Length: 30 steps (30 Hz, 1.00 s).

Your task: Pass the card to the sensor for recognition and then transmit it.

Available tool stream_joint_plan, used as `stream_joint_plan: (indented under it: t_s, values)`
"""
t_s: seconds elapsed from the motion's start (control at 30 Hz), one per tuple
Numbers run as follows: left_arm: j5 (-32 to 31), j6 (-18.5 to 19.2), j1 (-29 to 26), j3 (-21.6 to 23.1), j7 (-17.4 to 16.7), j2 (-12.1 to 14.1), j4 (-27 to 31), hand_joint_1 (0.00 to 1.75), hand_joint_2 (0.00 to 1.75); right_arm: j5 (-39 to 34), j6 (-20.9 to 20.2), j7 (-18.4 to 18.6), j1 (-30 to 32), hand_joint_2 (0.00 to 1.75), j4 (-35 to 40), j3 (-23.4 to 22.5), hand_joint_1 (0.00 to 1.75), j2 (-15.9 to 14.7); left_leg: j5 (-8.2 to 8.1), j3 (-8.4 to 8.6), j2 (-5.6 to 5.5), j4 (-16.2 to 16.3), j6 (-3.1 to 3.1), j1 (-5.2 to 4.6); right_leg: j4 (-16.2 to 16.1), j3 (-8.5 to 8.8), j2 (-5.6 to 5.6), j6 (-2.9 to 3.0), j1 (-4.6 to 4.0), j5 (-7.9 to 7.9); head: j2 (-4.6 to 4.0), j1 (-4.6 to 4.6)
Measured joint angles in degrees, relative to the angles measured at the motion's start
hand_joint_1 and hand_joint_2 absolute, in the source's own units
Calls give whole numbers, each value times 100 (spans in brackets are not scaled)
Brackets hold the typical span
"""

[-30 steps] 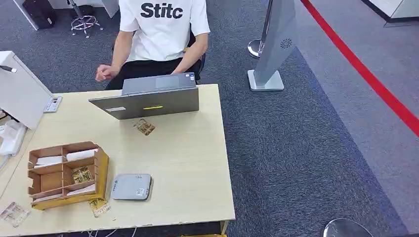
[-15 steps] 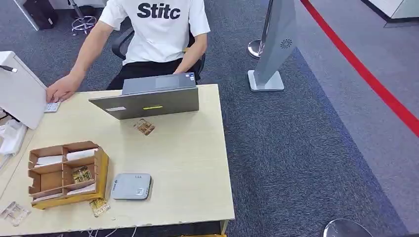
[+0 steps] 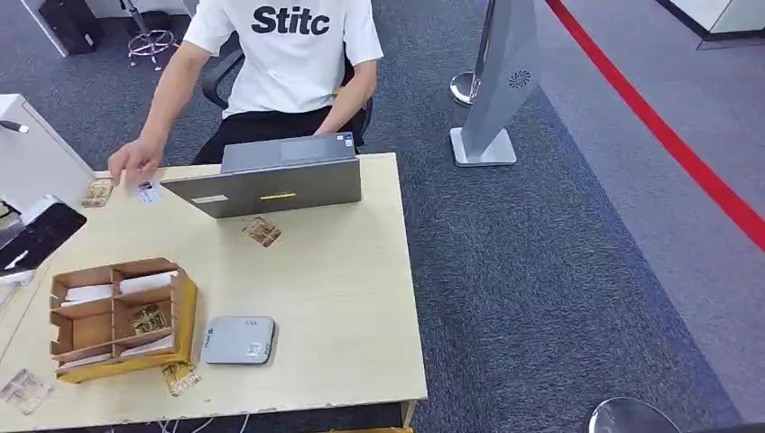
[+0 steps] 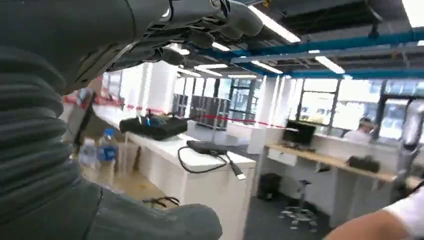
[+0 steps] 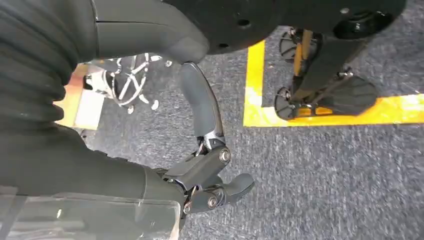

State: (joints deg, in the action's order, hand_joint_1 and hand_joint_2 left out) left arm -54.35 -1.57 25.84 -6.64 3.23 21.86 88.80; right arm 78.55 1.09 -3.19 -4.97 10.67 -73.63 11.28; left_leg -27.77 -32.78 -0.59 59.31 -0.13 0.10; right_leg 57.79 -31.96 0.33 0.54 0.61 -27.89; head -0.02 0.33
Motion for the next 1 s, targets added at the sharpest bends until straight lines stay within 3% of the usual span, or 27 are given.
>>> stream_joint_plan:
  t_s: [0.13,0.33,1.0]
  values:
    - [-467,81,590,505,-122,148,-778,0,175,-2,-52,33,1,175,-4,105,0,0,0,-4,21,1,0,0,0,-10,21,-6,0,6,2,0]
    - [-622,89,987,959,-170,185,-1287,0,175,-4,-63,2,1,175,-4,159,0,0,0,-14,27,1,0,-1,-1,-19,29,-7,1,7,0,2]
    - [-836,162,1144,1352,-223,203,-1501,0,175,-9,-17,-39,5,175,-2,245,0,0,0,-18,34,1,0,-1,0,-26,31,-7,1,7,2,0]
